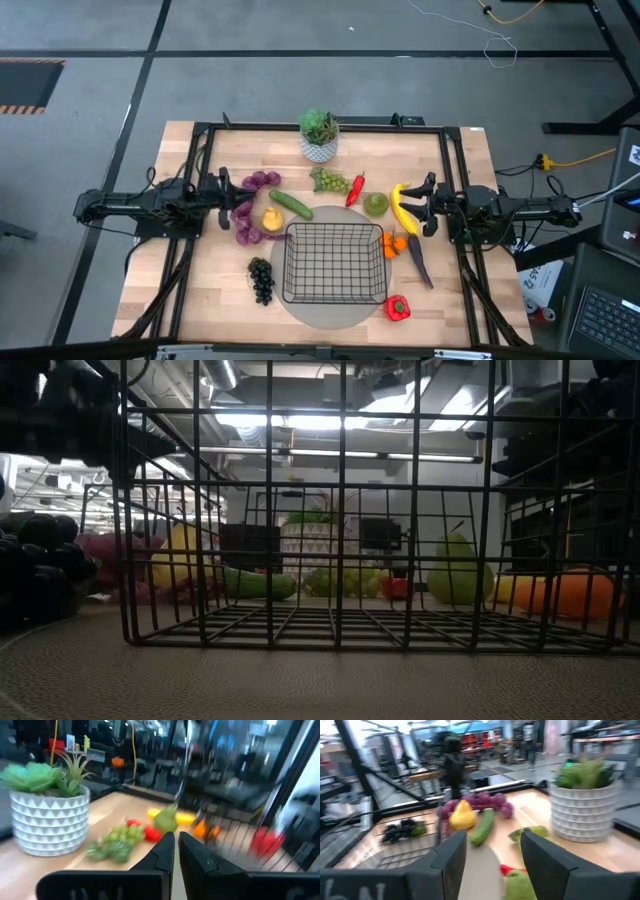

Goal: Build produce basket
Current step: Put the yellow banana into the black wire basket

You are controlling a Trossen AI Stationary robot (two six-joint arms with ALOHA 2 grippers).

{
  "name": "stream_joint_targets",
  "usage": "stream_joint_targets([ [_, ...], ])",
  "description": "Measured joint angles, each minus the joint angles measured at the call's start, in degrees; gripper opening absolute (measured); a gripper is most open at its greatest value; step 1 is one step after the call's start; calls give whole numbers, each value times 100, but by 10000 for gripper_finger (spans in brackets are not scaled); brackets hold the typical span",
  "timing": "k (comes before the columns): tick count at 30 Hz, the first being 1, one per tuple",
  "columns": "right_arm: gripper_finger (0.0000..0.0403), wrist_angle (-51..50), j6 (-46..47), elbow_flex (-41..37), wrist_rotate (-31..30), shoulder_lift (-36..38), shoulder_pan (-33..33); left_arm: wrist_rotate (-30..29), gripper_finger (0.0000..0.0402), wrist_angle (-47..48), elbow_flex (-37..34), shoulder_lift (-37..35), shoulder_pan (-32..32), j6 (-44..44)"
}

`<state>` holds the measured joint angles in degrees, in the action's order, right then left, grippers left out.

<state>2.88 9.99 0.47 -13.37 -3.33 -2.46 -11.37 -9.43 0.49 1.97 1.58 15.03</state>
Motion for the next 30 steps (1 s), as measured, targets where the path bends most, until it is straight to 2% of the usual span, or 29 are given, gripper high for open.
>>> stream_joint_targets([
  [3, 188, 48, 98, 0, -393, -2, 0, -2, 19, -401, 0, 0, 0, 577],
  [8, 188, 247, 333, 0, -830, 0, 0, -223, 19, -805, 0, 1, 0, 246],
  [13, 188, 262, -272, 0, -1798, -2, -2, -556, 19, -963, 0, -1, 0, 179],
  [16, 188, 554, -522, 0, -2451, -2, 8, -569, 19, -904, 0, 1, 0, 137],
  [19, 188, 976, -1169, 0, -2844, -2, 94, -612, 19, -821, 0, 1, -9, 281],
  [21, 188, 1323, -1462, 0, -2832, -2, 178, -910, 19, -844, 0, 1, -11, 284],
  [24, 188, 1621, -1468, 2, -2374, 0, 244, -1492, 19, -936, 0, 1, -9, 284],
  [27, 188, 1353, -1314, 2, -2010, 0, 247, -1954, 19, -953, 0, 1, -9, 403],
  [30, 188, 746, -870, 2, -1995, -1, 247, -2455, 19, -953, 0, 1, -9, 836],
])
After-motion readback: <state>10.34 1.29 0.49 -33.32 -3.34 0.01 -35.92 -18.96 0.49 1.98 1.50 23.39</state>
